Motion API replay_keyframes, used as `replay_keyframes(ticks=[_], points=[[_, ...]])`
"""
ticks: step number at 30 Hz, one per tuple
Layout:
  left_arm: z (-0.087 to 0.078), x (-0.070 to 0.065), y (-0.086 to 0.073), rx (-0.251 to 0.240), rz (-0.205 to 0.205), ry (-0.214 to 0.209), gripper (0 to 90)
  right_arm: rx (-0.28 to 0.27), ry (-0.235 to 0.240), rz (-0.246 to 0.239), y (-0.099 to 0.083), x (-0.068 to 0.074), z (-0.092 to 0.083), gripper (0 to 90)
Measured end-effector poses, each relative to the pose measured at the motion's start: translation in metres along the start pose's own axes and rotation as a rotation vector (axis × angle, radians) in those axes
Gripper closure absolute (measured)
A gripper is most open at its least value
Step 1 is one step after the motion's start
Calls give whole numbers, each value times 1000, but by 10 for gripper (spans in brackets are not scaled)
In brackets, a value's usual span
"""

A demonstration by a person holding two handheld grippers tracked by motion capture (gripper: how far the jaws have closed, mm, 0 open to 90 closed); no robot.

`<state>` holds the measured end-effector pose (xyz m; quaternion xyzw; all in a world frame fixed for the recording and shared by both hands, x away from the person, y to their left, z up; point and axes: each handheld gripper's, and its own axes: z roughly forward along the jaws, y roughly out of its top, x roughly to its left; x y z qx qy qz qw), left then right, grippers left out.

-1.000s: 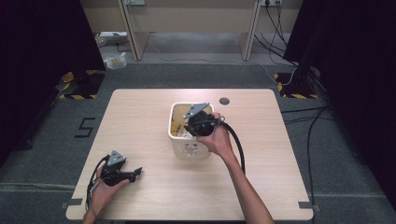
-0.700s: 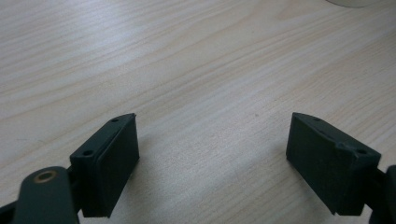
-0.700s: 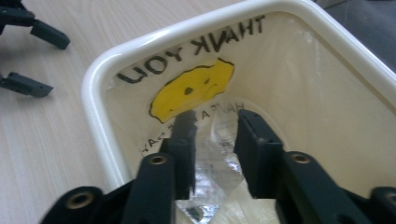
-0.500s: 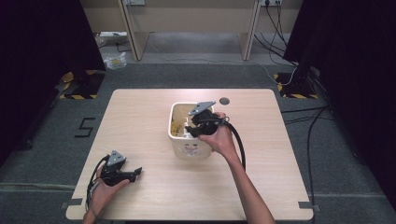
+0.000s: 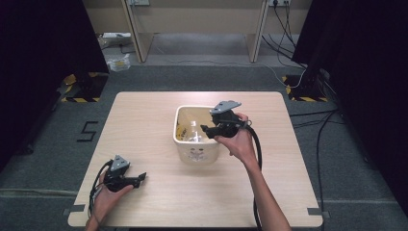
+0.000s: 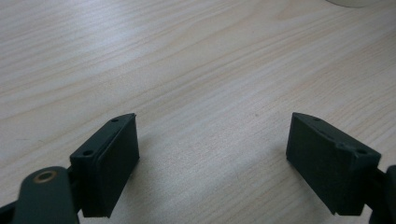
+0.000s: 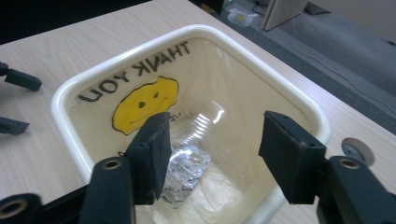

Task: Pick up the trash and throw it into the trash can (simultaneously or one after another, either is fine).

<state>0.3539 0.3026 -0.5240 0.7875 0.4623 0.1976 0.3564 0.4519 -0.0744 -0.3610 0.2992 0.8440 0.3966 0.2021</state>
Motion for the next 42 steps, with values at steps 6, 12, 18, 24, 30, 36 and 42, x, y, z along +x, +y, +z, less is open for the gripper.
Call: replay_keyframes(ticks=[6,12,18,24,30,36,42], points=[[0,0,0,-2,-1,0,162,-5,-44,21,-4,-6,-9,373],[0,0,0,-1,0,1,162,-11,-86,54,-11,-16,-21,355],[0,0,0,-2,0,0,162,-21,-119,86,-25,-29,-33,355],[0,0,0,-1,0,1,162,-21,-140,100,-36,-36,-40,355],[0,0,0,3,3,0,162,-20,-155,122,-46,-40,-46,355],[0,0,0,-2,0,1,162,-10,-166,126,-55,-44,-48,350],[0,0,0,-2,-2,0,162,2,-181,137,-65,-48,-51,332]])
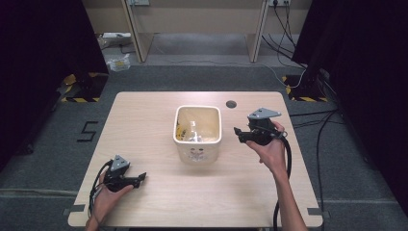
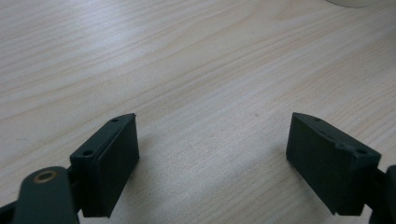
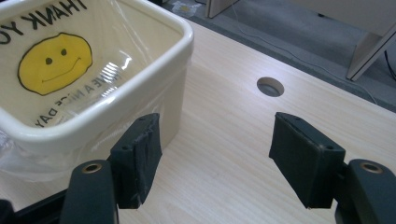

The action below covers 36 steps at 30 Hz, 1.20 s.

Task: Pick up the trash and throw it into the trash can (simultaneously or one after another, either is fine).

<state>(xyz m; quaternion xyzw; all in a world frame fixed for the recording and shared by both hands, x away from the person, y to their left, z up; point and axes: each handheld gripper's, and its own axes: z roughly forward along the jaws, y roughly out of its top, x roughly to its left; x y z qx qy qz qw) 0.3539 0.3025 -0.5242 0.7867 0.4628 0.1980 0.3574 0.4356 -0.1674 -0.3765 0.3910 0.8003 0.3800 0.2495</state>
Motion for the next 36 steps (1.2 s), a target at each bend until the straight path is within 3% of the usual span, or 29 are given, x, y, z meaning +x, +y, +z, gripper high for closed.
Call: replay_keyframes(ticks=[9,13,21,36], points=[[0,0,0,1,0,1,162,16,-20,10,-14,-4,-2,323],[0,0,0,1,0,0,162,43,-47,-10,-19,-4,-2,308],[0,0,0,0,0,0,162,81,-58,-11,-31,-4,-1,291],[0,0,0,2,0,0,162,100,-61,-5,-51,-3,0,290]])
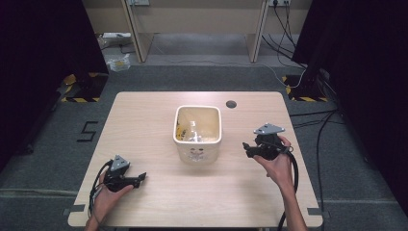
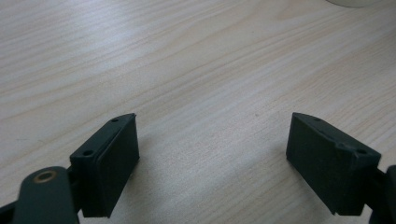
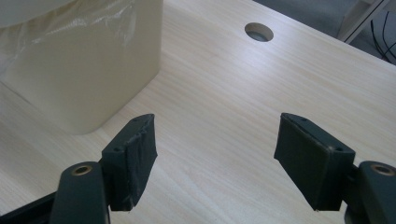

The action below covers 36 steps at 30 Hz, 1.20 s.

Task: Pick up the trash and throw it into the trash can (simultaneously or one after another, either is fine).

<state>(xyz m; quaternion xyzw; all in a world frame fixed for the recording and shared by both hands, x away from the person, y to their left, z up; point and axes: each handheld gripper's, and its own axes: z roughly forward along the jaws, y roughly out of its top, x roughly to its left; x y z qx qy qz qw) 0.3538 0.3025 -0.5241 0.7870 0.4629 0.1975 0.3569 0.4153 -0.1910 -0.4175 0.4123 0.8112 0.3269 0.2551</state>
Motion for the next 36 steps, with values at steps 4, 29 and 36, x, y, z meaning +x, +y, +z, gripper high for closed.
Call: replay_keyframes(ticks=[4,29,36], points=[[0,0,0,-1,0,0,162,-1,3,4,-4,0,1,290],[0,0,0,-2,0,1,162,-29,26,36,-31,12,5,284],[0,0,0,2,0,0,162,-1,23,38,-44,13,12,280]])
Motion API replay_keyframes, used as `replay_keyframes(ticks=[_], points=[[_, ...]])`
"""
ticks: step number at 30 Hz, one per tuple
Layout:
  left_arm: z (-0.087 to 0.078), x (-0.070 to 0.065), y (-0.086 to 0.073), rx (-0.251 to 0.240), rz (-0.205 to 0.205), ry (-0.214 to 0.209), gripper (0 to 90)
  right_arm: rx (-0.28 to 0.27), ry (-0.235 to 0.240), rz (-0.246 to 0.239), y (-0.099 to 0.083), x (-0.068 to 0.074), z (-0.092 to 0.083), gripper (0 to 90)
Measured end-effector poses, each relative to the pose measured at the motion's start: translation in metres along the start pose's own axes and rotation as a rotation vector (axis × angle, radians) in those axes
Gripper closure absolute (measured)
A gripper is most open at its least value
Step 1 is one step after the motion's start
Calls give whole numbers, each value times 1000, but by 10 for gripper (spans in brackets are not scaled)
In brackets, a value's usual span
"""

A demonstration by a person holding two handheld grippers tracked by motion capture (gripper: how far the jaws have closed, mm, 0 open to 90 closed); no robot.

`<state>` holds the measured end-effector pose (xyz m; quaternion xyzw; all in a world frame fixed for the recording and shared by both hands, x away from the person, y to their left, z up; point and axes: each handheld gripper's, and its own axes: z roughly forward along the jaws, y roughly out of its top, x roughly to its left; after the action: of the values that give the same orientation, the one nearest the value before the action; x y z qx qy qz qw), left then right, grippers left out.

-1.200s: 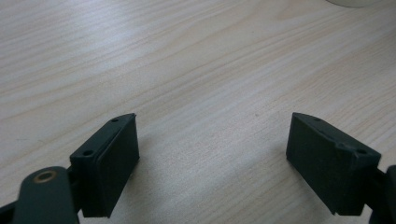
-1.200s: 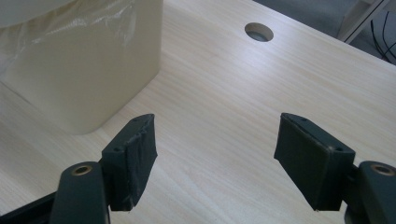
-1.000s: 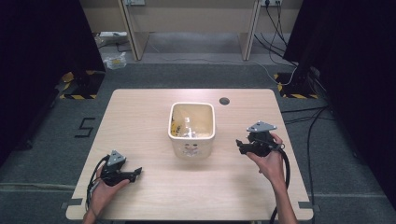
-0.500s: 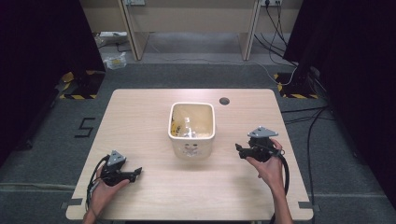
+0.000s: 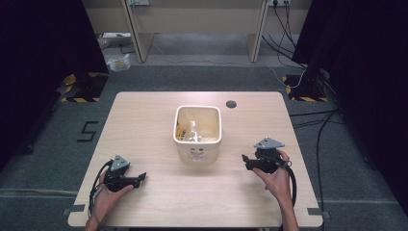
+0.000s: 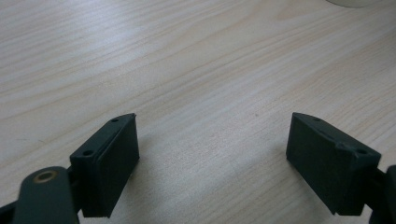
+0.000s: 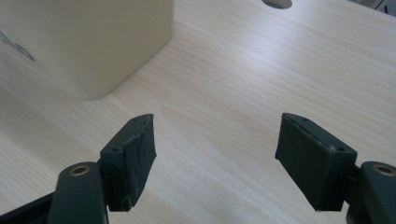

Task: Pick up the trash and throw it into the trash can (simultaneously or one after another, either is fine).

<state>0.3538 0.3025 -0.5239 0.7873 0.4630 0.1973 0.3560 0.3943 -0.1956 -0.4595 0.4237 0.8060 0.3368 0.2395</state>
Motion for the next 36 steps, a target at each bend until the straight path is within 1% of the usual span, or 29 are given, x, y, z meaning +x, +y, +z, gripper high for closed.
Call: replay_keyframes(ticks=[11,21,27,28,31,32,34,36], points=[[0,0,0,-3,-1,0,162,43,11,18,-14,1,10,272],[0,0,0,-4,-1,0,162,59,11,30,-21,3,14,269],[0,0,0,-3,-1,0,162,62,14,25,-24,3,15,268],[0,0,0,-2,0,0,162,66,14,30,-24,4,14,269],[0,0,0,-3,-1,0,162,72,16,22,-27,5,15,268],[0,0,0,-3,-1,0,162,77,17,27,-28,5,16,268],[0,0,0,-3,0,0,162,77,16,24,-29,5,16,267],[0,0,0,-4,0,0,162,93,21,24,-31,7,18,258]])
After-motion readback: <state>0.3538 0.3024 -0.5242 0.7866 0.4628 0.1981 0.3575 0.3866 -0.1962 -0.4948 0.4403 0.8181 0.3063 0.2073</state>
